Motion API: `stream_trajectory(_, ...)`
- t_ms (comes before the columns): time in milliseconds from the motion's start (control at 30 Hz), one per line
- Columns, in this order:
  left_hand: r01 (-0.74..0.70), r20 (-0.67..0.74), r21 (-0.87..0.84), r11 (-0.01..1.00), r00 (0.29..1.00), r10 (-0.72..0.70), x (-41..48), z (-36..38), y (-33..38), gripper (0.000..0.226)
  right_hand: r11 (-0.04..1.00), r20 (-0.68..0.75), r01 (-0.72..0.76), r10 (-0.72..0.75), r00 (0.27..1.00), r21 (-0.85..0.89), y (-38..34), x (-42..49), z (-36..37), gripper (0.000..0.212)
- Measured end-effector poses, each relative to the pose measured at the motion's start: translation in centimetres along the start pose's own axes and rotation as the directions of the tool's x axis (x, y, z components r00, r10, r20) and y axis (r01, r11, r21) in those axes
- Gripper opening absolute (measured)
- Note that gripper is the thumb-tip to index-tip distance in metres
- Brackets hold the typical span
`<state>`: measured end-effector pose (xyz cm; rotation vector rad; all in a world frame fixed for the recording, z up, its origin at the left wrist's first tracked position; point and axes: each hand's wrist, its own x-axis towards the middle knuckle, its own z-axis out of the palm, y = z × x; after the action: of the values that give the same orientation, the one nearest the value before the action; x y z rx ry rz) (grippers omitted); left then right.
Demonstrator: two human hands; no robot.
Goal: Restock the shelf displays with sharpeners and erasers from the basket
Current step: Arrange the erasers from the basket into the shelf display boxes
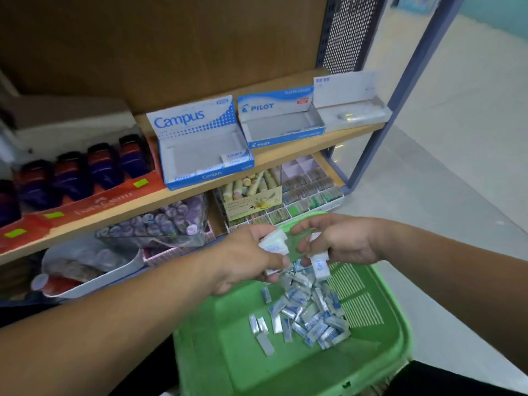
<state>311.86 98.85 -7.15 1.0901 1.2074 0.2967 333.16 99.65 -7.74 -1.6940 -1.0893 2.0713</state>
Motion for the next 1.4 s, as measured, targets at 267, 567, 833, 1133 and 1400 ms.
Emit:
stream_trajectory(267, -0.197, 0.056, 0.182, 0.963, 0.98, 0.19, -7.0, -2.8, 6.9, 0.027, 0.981, -0.145, 0.195, -0.194, 0.97, -0.008, -7.1, -6.8, 4.1, 0.036)
stream_trajectory(567, -0.164, -0.052, -0.171, 0.972, 0.986, 0.157, -6.1, -2.8, 9.6, 0.04, 0.865, -0.481, 0.495, -0.401, 0.78, 0.082, -10.0, -7.0, 5.8, 0.026)
stream_trajectory(833, -0.128, -0.135, -0.082, 0.988, 0.984, 0.116, -3.7, -4.1, 10.2, 0.041, 0.82, -0.514, 0.483, -0.285, 0.809, 0.306, -10.0, -4.7, 3.5, 0.029)
stream_trajectory(1133, -0.17, -0.187, -0.196, 0.966, 0.973, 0.133, -1.2, -4.9, 11.2, 0.039, 0.89, -0.24, 0.324, -0.255, 0.937, 0.321, -10.6, -4.2, 1.8, 0.019)
stream_trajectory(1400, -0.203, -0.129, -0.13, 0.971, 0.974, 0.186, -0.9, -5.1, 12.1, 0.035, 0.891, -0.251, 0.358, -0.293, 0.923, 0.278, -11.0, -2.9, 2.2, 0.012)
